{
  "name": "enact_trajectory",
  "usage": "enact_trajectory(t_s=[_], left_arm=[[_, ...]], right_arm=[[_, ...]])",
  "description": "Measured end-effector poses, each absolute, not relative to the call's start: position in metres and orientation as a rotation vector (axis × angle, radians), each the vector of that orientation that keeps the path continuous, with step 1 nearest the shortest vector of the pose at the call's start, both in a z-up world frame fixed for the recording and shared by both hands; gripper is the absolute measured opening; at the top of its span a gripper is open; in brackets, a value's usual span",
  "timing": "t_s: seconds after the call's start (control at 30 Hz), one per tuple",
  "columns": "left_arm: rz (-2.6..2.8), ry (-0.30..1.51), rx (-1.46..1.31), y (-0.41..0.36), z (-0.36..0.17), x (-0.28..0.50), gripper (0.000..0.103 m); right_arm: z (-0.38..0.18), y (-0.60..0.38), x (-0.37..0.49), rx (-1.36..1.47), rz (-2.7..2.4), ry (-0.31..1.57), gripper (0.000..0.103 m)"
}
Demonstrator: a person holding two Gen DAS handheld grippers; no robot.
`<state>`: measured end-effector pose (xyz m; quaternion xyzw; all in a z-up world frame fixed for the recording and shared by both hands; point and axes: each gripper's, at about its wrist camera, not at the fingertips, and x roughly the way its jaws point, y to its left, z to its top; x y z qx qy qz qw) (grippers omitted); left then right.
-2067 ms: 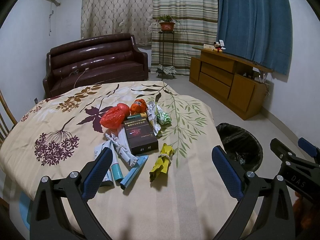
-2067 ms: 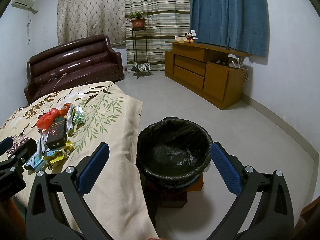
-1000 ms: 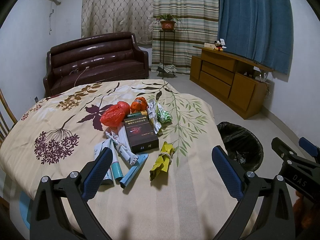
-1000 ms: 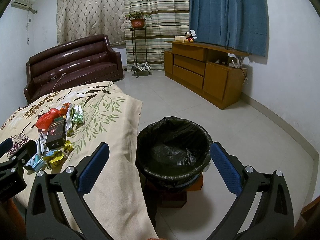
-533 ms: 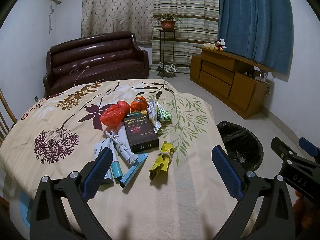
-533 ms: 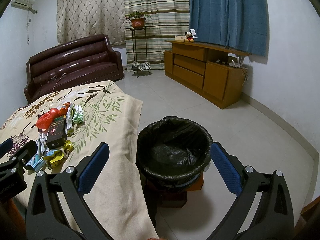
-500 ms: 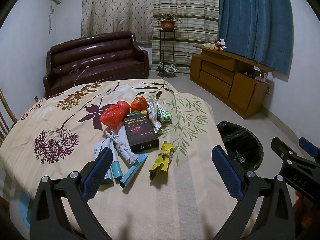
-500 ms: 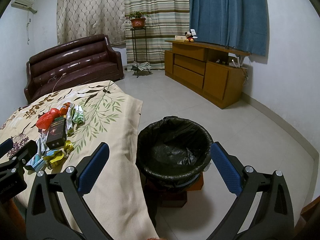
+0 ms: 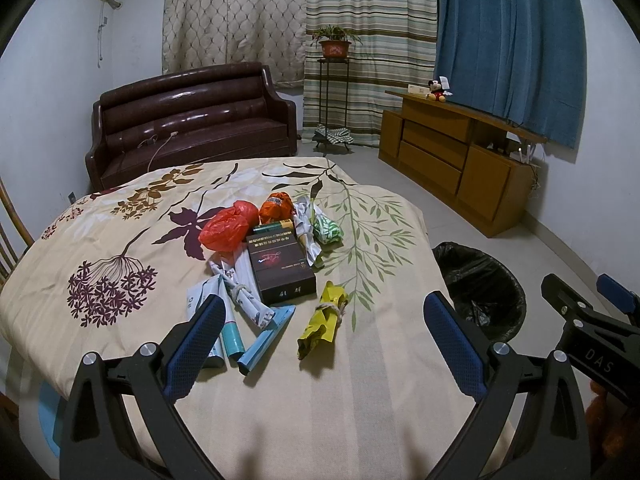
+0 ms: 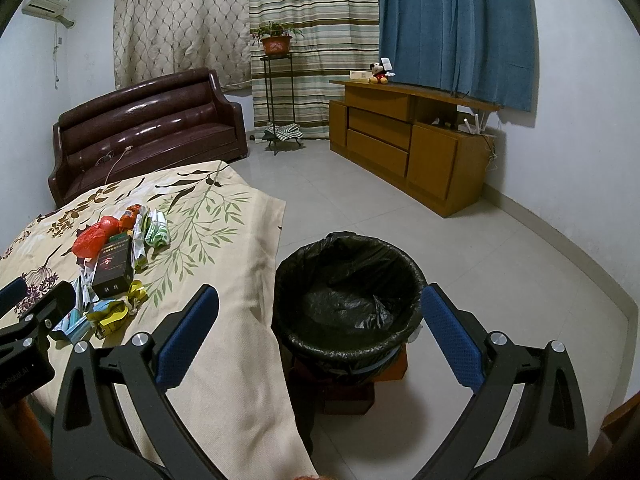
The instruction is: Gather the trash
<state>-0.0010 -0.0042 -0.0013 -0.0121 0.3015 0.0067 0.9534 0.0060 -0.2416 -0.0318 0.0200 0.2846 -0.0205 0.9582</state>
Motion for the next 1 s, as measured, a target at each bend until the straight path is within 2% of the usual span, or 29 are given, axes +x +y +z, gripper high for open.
enact_trajectory(t_s=[1.0], left_arm=[[0.018,0.658,-0.034,0.008,-0.014,0.004,0.096]], right_arm=[[-0.048,-0.236,0.018,0.022,-0.052,0.620,0.099]])
